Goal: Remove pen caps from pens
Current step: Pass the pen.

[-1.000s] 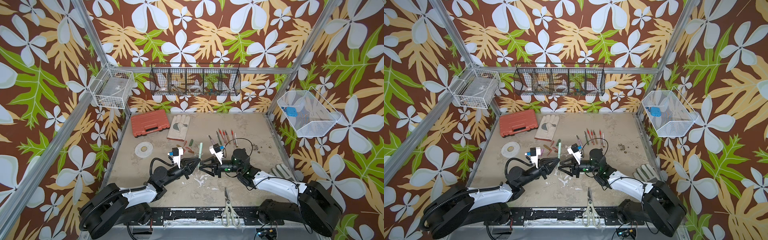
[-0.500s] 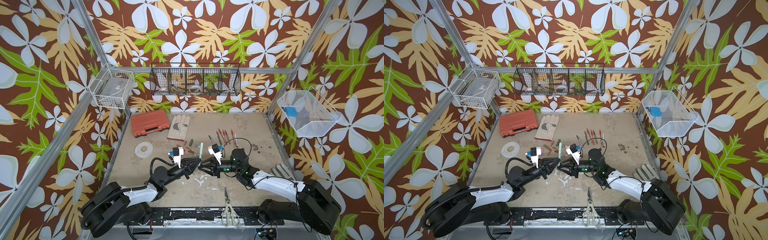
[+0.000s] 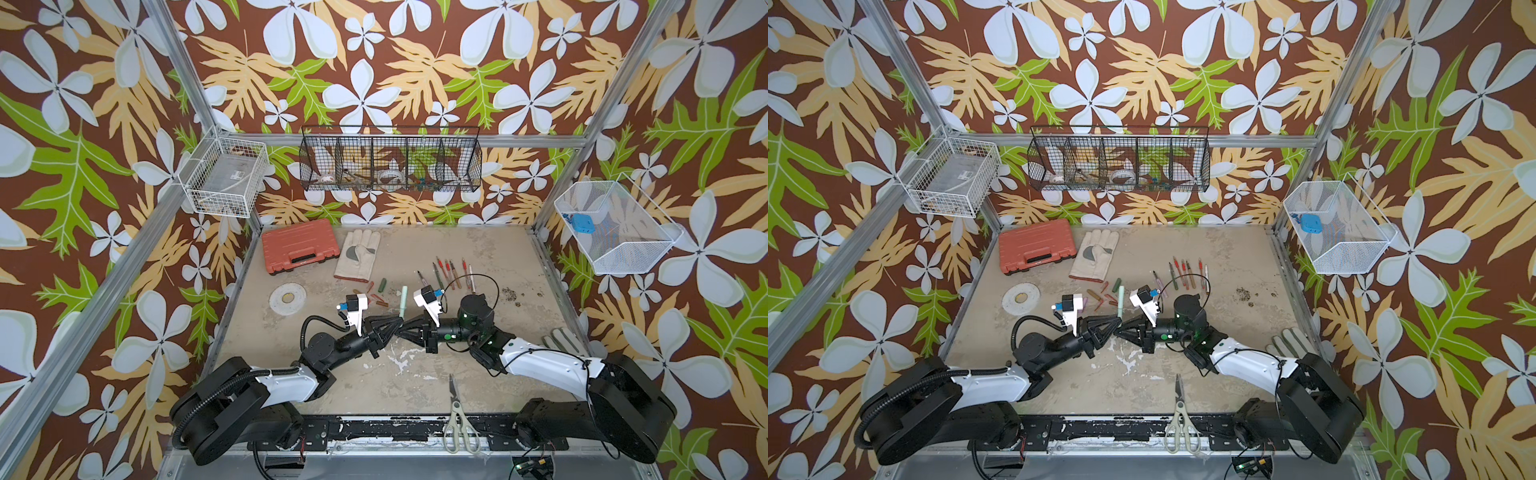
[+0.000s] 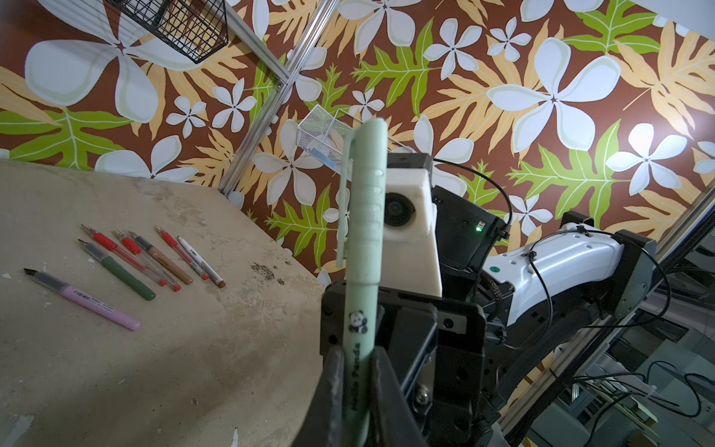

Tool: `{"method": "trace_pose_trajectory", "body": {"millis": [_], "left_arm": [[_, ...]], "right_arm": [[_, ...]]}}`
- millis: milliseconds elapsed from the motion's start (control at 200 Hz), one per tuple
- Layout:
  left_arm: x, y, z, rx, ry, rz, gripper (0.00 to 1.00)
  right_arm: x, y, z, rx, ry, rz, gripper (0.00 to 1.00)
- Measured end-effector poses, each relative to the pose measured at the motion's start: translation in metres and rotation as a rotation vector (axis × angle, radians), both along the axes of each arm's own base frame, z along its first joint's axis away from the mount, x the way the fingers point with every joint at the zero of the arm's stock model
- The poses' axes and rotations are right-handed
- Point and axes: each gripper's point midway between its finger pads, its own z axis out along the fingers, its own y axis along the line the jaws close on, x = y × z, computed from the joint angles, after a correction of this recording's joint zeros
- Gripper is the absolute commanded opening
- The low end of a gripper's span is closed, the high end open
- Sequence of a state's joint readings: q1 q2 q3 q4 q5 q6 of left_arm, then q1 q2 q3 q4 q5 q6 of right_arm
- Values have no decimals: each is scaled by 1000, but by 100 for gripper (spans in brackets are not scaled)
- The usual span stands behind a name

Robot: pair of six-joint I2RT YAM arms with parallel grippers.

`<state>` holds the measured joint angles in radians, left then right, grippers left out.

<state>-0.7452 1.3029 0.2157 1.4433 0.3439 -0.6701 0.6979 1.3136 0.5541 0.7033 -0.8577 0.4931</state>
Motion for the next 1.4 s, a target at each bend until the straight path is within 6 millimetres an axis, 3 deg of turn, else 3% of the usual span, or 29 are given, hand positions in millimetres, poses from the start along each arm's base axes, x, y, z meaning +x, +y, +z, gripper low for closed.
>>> {"method": "trace_pose_trajectory", "body": {"millis": [120,205,390,736,1071,1196,1396], "left_arm": [[-3,1,3,-8,-10,-8,36],[-7,6,9,-14,-21,-3,50],[8,15,36,33,-84,128,65],[40,16,-3,221,36,257,61],[43,31,0,229,25,338,54],[47,29,-10,263,51,343,50],[50,29,-15,284,67,351,36]], "right_arm": [[-2,-2,3,-1,-18,0,0],[-2,-4,7,-9,-51,-15,0],[12,-8,-2,-95,-85,-99,0],[16,-1,-29,-290,-114,-184,0],[29,-4,-54,-415,-104,-254,0],[26,0,-58,-442,-113,-246,0],[23,4,-62,-474,-129,-240,0]]}}
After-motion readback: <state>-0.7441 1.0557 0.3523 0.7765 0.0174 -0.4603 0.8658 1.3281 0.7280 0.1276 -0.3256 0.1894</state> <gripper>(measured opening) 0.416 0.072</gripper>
